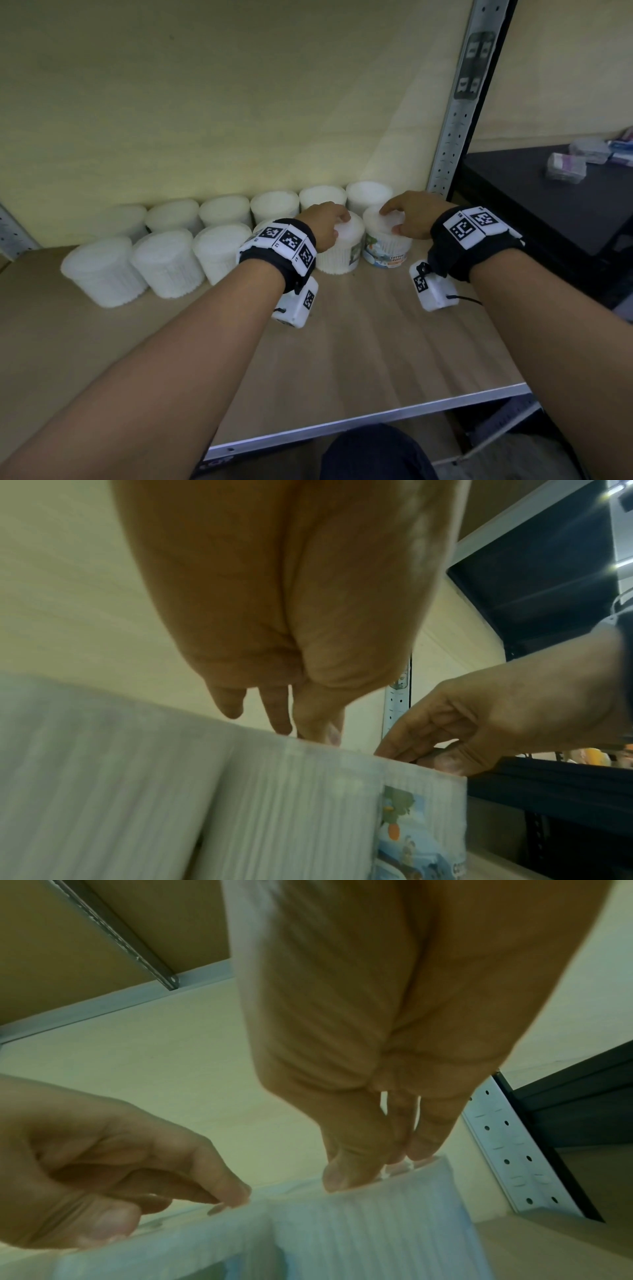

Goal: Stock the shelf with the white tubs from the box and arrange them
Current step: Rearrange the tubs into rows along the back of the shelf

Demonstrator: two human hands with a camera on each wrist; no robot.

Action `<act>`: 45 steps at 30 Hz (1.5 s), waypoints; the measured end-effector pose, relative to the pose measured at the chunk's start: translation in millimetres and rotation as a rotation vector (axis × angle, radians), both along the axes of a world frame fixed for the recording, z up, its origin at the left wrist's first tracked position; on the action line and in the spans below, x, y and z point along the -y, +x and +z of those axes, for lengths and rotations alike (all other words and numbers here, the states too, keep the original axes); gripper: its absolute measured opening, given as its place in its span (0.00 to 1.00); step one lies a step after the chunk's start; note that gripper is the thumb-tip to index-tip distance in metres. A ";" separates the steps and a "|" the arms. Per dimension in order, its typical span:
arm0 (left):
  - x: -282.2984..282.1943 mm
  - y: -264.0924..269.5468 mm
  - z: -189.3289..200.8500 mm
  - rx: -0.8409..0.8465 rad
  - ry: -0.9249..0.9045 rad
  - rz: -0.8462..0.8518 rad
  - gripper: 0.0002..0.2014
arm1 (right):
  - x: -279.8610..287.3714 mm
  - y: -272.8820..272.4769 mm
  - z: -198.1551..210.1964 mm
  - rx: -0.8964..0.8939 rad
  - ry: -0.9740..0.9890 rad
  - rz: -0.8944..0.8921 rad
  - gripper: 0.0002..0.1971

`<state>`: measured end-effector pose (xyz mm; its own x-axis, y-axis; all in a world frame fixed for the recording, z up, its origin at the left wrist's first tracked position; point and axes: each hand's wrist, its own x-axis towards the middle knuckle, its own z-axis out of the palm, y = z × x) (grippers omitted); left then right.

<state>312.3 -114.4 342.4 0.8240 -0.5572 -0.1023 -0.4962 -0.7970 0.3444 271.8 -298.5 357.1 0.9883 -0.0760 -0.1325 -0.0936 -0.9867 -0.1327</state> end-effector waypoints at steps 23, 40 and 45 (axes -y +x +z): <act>14.4 1.5 -8.6 0.095 0.032 0.084 0.22 | 1.6 -0.4 -2.0 0.019 0.034 -0.002 0.24; 9.7 -9.4 -18.3 0.208 0.001 0.192 0.23 | 1.2 -1.1 -4.9 0.024 0.092 -0.036 0.24; 12.2 -6.8 -18.3 0.182 -0.009 0.202 0.24 | -0.5 -0.5 -3.7 0.025 0.085 -0.049 0.24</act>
